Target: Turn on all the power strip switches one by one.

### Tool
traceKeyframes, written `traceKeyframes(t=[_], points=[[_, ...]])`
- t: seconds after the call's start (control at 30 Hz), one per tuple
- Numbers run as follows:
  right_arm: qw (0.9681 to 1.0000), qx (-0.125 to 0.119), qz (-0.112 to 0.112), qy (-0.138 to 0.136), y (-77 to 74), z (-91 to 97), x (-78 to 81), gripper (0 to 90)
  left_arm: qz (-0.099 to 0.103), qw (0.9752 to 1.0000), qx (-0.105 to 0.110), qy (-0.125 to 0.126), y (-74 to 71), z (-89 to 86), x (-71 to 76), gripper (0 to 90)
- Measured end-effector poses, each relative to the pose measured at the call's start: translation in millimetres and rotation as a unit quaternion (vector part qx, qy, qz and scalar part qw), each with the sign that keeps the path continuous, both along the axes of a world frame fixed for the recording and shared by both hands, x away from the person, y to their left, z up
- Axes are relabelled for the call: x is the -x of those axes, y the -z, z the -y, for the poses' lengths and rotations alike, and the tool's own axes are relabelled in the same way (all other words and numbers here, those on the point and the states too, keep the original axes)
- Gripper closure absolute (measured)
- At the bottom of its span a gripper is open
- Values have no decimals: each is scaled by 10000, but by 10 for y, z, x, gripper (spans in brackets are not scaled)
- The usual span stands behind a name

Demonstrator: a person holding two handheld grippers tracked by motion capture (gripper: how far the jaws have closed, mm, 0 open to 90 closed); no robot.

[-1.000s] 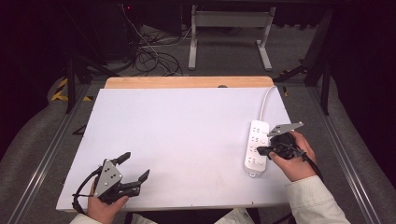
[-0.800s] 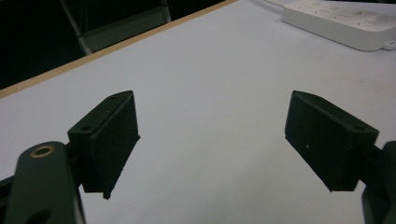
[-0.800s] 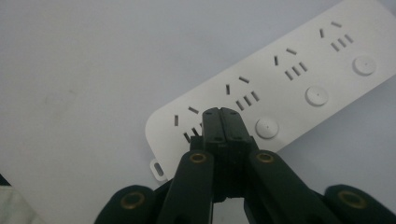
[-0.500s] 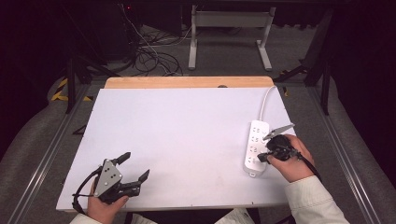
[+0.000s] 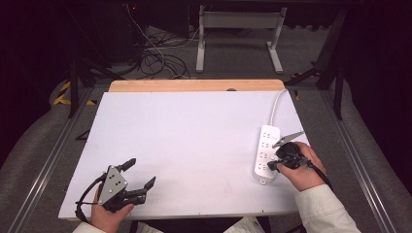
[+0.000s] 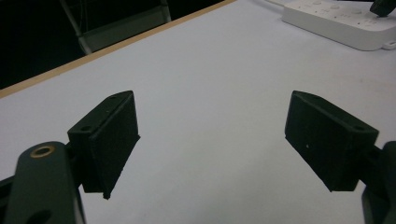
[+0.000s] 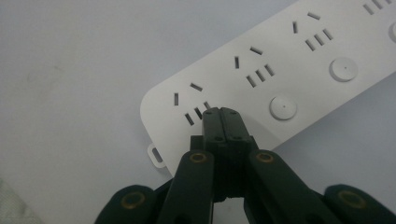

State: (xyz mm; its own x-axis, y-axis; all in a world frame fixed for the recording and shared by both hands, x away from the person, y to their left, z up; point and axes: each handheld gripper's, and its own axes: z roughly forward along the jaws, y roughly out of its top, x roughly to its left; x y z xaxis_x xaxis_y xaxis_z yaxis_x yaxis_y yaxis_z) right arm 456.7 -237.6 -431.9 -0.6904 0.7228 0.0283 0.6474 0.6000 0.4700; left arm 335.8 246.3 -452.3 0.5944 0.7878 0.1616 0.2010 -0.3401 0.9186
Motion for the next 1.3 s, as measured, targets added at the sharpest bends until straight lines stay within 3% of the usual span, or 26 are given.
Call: traceKeyframes(t=[0.63, 0.83, 1.03, 1.3], points=[[9999, 30, 86, 54, 38, -7, 33, 900, -3, 10000, 3, -3, 1, -1, 1, 179], [9994, 282, 158, 112, 31, -74, 60, 900, -31, 10000, 40, -3, 6, 8, 6, 179], [9996, 122, 137, 195, 52, -37, 63, 900, -28, 10000, 36, -6, 6, 6, 8, 179], [9995, 138, 158, 241, 58, -43, 73, 900, -24, 10000, 35, -17, 6, 11, 10, 179]])
